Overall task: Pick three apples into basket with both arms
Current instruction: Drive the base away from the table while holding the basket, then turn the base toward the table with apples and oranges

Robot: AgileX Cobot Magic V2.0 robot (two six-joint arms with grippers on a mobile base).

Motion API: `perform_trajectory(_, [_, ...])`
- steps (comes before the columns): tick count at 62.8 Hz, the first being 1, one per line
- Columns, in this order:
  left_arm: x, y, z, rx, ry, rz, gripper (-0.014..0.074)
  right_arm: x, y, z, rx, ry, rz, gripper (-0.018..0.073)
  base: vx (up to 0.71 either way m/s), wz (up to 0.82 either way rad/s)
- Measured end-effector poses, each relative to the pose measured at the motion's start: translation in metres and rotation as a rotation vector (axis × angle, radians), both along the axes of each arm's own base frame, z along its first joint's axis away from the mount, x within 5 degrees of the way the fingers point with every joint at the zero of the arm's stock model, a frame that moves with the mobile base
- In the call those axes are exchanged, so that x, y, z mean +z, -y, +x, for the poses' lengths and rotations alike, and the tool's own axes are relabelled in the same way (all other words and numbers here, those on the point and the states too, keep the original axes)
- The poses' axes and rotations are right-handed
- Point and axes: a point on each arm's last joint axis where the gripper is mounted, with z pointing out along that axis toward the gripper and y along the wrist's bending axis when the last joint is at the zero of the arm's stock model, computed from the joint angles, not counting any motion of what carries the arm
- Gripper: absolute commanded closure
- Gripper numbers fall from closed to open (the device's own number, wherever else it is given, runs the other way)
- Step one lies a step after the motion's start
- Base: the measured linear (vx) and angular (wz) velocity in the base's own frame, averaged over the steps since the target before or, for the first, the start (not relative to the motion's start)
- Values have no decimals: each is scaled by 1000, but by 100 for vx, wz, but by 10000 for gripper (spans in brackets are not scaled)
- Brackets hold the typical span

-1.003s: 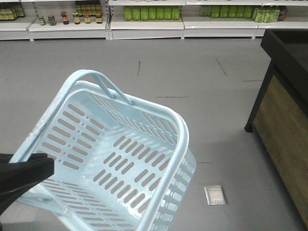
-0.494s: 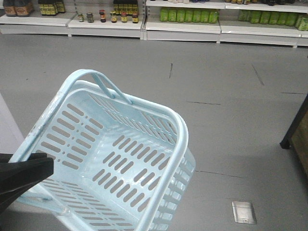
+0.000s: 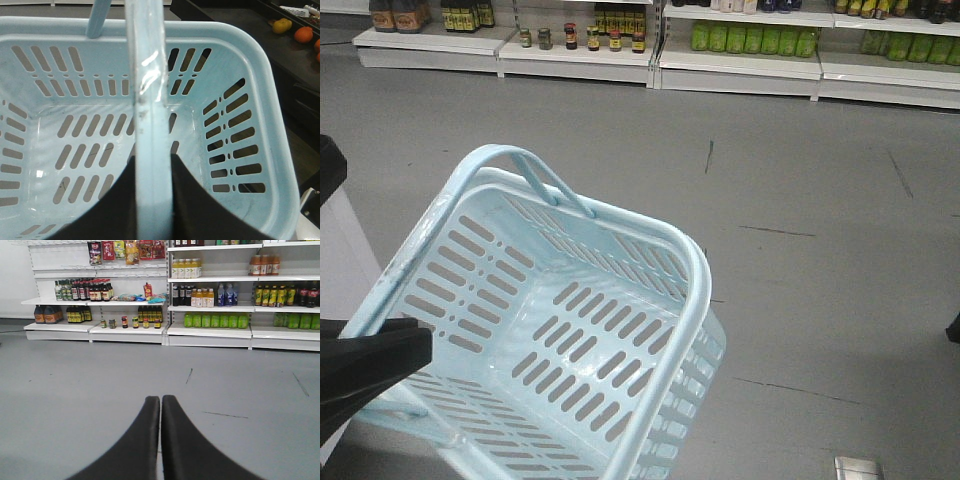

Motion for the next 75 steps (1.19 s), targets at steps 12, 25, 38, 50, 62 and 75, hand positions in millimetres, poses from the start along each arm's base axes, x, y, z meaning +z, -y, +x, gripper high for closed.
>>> perform_trajectory(12, [0, 0, 0, 0, 0, 0, 603, 0, 0, 0, 0, 0, 0, 564, 22, -1])
perform_trajectory(25, [0, 0, 0, 0, 0, 0, 603, 0, 0, 0, 0, 0, 0, 564, 27, -5])
perform_trajectory(38, [0, 0, 0, 0, 0, 0, 603, 0, 0, 0, 0, 0, 0, 564, 30, -7])
perform_trajectory(50, [0, 0, 0, 0, 0, 0, 603, 0, 0, 0, 0, 0, 0, 564, 31, -5])
perform_trajectory(62, [0, 0, 0, 0, 0, 0, 603, 0, 0, 0, 0, 0, 0, 564, 32, -2])
perform_trajectory(75, [0, 0, 0, 0, 0, 0, 603, 0, 0, 0, 0, 0, 0, 564, 33, -3])
